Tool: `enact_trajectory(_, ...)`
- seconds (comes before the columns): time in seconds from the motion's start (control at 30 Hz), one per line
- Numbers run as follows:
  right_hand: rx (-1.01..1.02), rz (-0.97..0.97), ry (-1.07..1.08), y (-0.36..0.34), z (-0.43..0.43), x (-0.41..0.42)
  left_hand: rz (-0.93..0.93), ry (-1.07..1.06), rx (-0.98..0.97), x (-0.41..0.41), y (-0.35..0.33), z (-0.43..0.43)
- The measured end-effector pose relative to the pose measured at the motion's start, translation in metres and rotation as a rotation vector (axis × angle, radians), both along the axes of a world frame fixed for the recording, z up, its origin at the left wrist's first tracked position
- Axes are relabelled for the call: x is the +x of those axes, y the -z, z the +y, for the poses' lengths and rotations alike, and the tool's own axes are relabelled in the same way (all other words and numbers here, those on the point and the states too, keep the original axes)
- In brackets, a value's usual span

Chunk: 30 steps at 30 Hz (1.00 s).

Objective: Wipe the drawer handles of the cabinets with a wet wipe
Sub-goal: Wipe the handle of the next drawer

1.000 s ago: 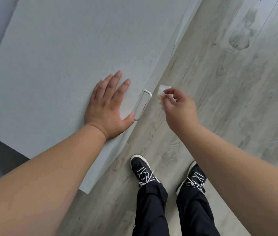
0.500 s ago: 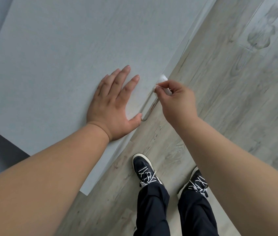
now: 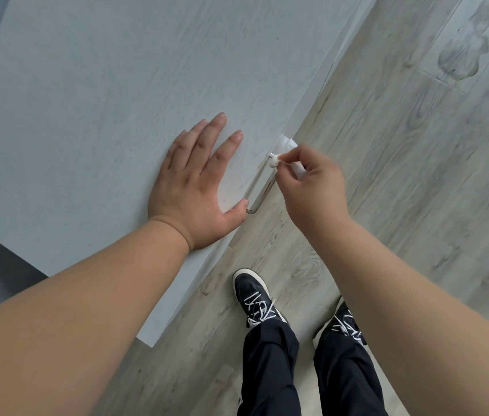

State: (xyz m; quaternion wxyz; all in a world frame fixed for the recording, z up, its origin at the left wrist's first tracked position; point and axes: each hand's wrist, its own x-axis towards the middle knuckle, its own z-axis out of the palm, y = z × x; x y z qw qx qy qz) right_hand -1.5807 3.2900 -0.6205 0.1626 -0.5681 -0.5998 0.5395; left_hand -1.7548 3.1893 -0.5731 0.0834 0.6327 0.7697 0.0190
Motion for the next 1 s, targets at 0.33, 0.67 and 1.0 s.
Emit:
enact_trajectory(0.33,-0.043,0.018,0.014,0.001,-0.002,0.004,-0.001,0.001,0.003,0.000,0.000,0.000)
enact_trajectory(0.67,0.063,0.002,0.012,-0.007,-0.004,-0.002,-0.007,-0.001,-0.001,0.000,-0.001,0.000)
enact_trajectory(1.0,0.149,-0.014,-0.034,-0.001,-0.008,-0.002,-0.018,0.012,0.008,-0.001,0.000,0.001)
